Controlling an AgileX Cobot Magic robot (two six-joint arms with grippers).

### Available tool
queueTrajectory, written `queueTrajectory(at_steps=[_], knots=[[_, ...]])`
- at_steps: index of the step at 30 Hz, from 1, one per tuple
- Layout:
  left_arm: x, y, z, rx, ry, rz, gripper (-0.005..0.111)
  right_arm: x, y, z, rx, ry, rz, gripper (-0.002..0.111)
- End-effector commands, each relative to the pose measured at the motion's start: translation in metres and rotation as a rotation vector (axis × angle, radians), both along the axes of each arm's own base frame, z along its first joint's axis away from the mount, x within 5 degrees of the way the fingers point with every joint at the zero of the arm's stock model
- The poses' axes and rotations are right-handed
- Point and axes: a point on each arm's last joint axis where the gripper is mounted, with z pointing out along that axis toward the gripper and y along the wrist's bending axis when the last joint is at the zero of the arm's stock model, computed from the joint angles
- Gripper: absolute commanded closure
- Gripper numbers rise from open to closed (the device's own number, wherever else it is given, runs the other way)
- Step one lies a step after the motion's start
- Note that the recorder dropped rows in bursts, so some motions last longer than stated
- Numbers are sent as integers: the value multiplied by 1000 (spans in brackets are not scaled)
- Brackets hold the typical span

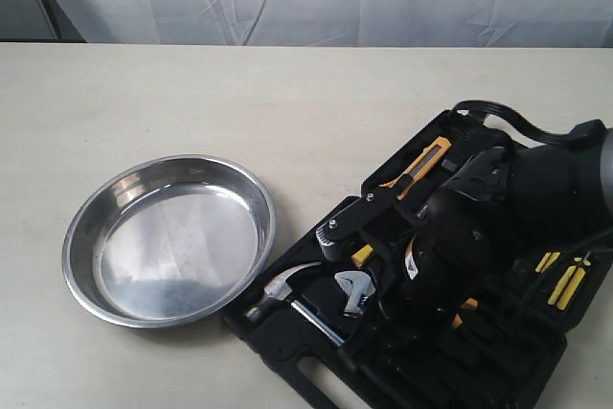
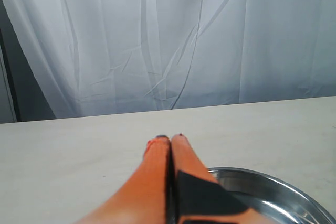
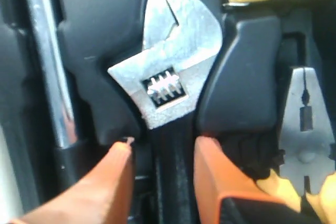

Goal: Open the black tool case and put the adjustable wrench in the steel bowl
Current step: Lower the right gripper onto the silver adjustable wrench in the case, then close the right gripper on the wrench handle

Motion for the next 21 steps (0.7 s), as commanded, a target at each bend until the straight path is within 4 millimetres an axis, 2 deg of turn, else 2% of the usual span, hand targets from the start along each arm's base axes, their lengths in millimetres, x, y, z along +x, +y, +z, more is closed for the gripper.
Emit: queueTrajectory(at_steps=[1, 10, 14, 18, 21], knots=[[0, 0, 0, -11, -3, -7, 107, -2, -6, -11, -43, 11, 27, 109], [0, 0, 0, -11, -3, -7, 107, -7, -10, 44, 82, -117, 24, 109], [0, 0, 0, -11, -3, -7, 107, -5, -9, 56, 99, -136, 25, 109], [0, 0, 0, -11, -3, -7, 107, 3, -1, 69, 128, -175, 32, 109], [0, 0, 0, -11, -3, -7, 107, 14, 9, 86, 176, -231, 47, 109]])
